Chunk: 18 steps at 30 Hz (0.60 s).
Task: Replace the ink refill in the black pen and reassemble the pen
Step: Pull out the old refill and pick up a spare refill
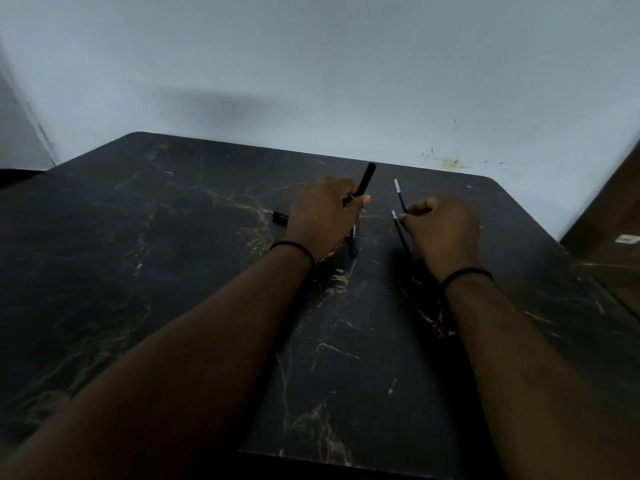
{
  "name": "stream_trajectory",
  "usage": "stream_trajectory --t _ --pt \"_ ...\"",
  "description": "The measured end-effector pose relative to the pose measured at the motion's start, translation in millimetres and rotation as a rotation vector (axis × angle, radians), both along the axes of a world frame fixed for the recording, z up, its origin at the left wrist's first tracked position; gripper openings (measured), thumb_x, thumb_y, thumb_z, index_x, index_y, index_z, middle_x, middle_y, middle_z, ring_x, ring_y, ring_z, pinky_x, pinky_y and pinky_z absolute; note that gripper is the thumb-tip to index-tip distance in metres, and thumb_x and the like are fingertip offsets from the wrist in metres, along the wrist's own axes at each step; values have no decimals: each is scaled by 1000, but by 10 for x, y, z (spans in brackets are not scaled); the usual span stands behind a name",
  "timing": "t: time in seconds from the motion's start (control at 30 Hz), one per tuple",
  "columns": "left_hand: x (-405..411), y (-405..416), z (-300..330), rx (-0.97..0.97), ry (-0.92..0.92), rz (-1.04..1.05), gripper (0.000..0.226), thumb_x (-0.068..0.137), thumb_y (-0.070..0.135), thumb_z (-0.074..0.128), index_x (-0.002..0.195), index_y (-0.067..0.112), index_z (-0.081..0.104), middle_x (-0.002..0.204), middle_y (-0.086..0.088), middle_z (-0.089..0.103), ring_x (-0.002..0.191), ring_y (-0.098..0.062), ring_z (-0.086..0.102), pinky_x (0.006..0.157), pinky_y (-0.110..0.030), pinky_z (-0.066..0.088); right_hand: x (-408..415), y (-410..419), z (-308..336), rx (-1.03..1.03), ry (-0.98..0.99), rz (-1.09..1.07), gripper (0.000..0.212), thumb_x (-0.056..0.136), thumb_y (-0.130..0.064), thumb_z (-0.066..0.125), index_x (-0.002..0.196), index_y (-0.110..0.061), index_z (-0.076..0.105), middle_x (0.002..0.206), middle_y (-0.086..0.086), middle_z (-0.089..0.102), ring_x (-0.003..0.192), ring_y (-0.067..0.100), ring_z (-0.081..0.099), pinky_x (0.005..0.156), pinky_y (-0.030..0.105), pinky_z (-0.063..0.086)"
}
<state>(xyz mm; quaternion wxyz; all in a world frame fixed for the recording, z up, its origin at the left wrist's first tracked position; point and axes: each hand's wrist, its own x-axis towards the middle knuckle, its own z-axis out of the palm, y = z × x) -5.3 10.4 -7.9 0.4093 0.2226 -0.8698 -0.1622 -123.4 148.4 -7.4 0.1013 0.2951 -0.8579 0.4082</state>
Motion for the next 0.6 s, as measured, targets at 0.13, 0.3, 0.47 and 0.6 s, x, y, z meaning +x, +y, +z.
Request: stream_trajectory --t 0.13,0.3,0.47,0.6 --pt "7 2 -8 -12 -4 -4 37 90 40 62 61 23 48 55 7 45 53 -10 45 51 -24 35 45 0 12 10 13 -13 18 81 -35 74 87 -19 76 86 5 75 82 25 69 74 29 50" --pt "0 7 -17 -6 17 -5 34 89 41 63 65 19 56 59 5 52 56 -13 51 55 -28 45 85 -17 11 122 -2 -14 17 80 -34 71 87 -19 77 79 2 73 75 23 66 68 23 41" --pt "5 29 -8 -9 36 -13 34 88 39 64 64 18 55 59 5 53 57 -16 53 57 -34 51 130 -46 -11 185 16 4 15 81 -32 72 86 -19 76 72 2 65 66 18 55 65 23 36" --pt "15 45 -4 11 49 -25 29 88 39 64 68 18 61 63 4 58 60 -15 55 60 -35 52 146 -40 -10 176 43 12 16 82 -32 72 88 -18 76 83 6 72 72 22 61 67 24 37"
